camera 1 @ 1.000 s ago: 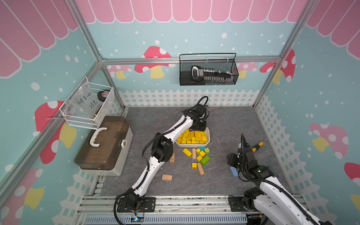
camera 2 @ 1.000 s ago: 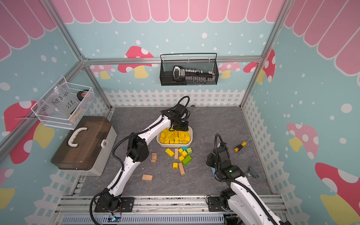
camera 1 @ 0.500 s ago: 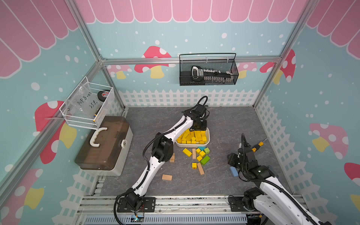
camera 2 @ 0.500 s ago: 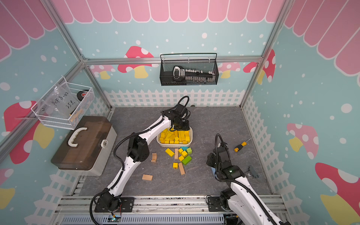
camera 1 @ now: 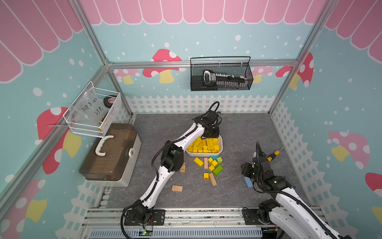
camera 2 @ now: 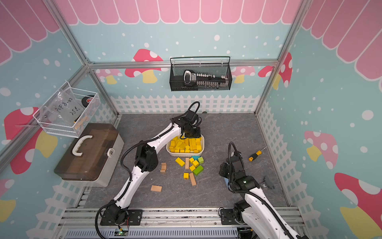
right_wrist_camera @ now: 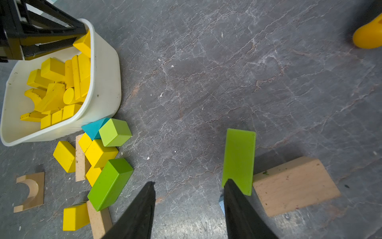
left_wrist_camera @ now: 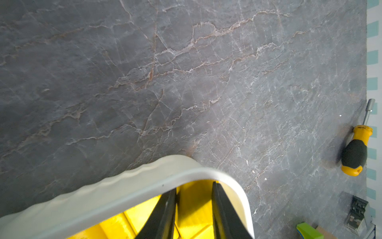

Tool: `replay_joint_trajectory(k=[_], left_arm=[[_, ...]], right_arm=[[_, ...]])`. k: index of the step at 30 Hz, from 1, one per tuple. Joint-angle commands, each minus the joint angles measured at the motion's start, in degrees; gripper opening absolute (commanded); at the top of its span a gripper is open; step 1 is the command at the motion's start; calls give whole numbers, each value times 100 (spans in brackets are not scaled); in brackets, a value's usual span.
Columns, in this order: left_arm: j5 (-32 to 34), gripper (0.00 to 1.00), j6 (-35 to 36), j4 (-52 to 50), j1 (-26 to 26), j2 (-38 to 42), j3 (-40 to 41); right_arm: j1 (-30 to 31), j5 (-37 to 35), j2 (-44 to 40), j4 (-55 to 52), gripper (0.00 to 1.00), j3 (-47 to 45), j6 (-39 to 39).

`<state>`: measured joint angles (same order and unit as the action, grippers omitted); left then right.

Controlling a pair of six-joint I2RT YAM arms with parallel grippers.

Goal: Pick out the yellow building blocks
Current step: Place the building block in the storage box.

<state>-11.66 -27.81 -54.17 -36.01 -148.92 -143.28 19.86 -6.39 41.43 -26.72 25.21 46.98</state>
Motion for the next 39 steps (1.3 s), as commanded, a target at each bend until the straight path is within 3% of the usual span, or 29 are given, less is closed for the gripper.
replay_joint_trajectory(k=[1, 11, 23, 29, 33, 39], left_arm=[[242, 32, 92, -66, 20, 138, 263], [1135, 34, 39, -94, 35, 590, 856], [782, 34, 28, -68, -50, 1032, 1035], [582, 36, 250, 447, -171, 1997, 2067], [245, 38, 709, 530, -152, 2700, 2636], [235, 39, 1518, 160, -99, 3427, 2979]], right_arm=[[-48, 6, -74, -3, 53, -78, -5], [-54, 25, -84, 9, 54, -101, -5], [-60, 42, -135, 17, 54, -126, 4], [-57, 106, -126, 22, 53, -111, -37], [-52, 437, 31, 253, 56, -107, -221], [115, 978, 935, 680, 55, 127, -528]])
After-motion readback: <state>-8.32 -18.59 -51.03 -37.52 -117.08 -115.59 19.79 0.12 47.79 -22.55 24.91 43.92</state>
